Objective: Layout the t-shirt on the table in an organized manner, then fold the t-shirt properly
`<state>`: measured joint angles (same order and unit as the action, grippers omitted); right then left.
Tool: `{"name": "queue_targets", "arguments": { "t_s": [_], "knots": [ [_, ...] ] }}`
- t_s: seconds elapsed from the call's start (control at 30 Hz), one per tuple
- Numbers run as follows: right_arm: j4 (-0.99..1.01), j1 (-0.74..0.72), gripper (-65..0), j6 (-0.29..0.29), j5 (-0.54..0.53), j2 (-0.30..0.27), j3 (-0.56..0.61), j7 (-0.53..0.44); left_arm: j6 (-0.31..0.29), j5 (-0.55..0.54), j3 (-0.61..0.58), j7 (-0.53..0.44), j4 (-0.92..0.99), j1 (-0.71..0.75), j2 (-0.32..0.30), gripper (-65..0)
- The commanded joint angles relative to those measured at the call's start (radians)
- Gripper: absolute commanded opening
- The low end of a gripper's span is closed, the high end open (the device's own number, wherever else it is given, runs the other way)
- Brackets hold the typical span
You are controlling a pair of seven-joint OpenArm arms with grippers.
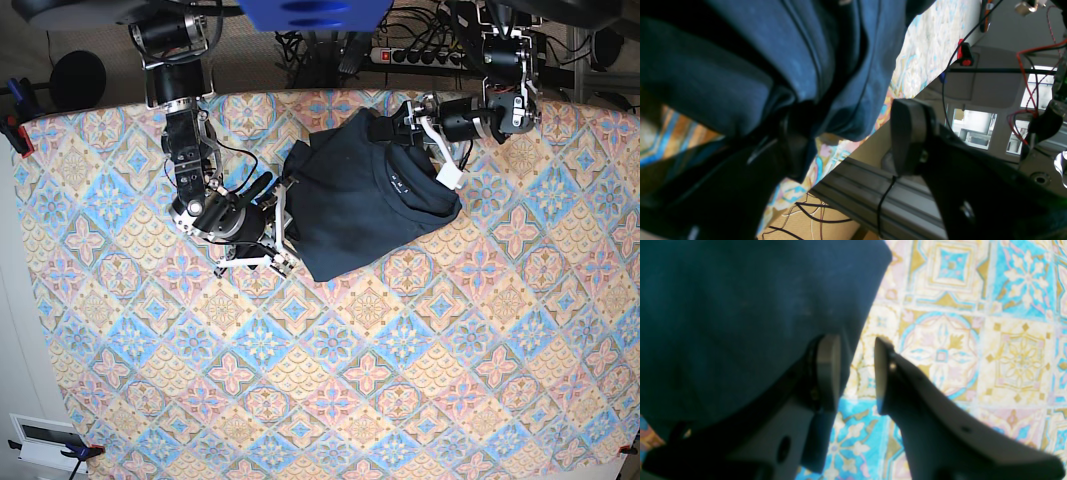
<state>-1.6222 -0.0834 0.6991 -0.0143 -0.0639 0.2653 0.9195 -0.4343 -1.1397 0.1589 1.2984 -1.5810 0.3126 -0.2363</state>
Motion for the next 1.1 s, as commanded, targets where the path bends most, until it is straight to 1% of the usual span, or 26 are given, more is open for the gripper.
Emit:
{"name": "queue_targets", "arguments": {
  "t_s": [0.0, 0.17, 0.37, 0.43, 0.47, 0.6, 0.7, 0.77, 0.87, 0.93, 1.07],
  "knots": [
    [-0.017, -0.020, -48.5, -0.001, -0.014, 0.002, -0.004, -0.018, -0.002, -0.010, 0.006, -0.006, -0.014, -0.019, -0.008, -29.1],
    [-0.017, -0.020, -48.5, -0.001, -0.014, 0.002, -0.004, -0.018, -0.002, -0.053, 0.008, -0.006, -0.014, -0.049, -0.008, -29.1],
    [-0.017, -0.020, -48.5, -0.001, -0.014, 0.002, -0.004, -0.018, -0.001, -0.058, 0.008, -0.023, -0.012, -0.063, -0.002, -29.1],
    [-0.017, -0.020, -48.5, -0.001, -0.014, 0.002, -0.004, -0.018, -0.001, -0.052, 0.014, -0.026, -0.012, -0.063, -0.010, -29.2],
    [-0.017, -0.020, -48.5, -0.001, -0.014, 0.000, -0.004, -0.018, -0.001, -0.050, 0.035, -0.026, -0.009, -0.065, -0.021, -29.2],
    [-0.017, -0.020, -48.5, -0.001, -0.014, 0.000, -0.004, -0.018, -0.001, -0.049, 0.107, -0.023, -0.008, -0.066, -0.031, -29.2],
    [-0.017, -0.020, -48.5, -0.001, -0.014, 0.000, -0.004, -0.018, -0.001, -0.056, 0.110, -0.021, -0.009, -0.065, -0.053, -29.2],
    [-0.017, -0.020, -48.5, -0.001, -0.014, 0.000, -0.004, -0.018, -0.001, -0.053, 0.112, -0.024, -0.009, -0.065, -0.054, -29.2],
    [-0.017, -0.020, -48.5, -0.001, -0.014, 0.000, -0.004, -0.018, -0.001, -0.050, 0.112, -0.026, -0.009, -0.068, -0.045, -29.2],
    [-0.017, -0.020, -48.5, -0.001, -0.014, 0.000, -0.004, -0.018, -0.001, -0.049, 0.110, -0.026, -0.008, -0.082, -0.015, -29.2],
    [-0.016, -0.020, -48.5, -0.001, -0.014, 0.000, -0.002, -0.017, -0.001, -0.047, 0.106, -0.023, -0.008, -0.106, 0.024, -29.2]
  ]
}}
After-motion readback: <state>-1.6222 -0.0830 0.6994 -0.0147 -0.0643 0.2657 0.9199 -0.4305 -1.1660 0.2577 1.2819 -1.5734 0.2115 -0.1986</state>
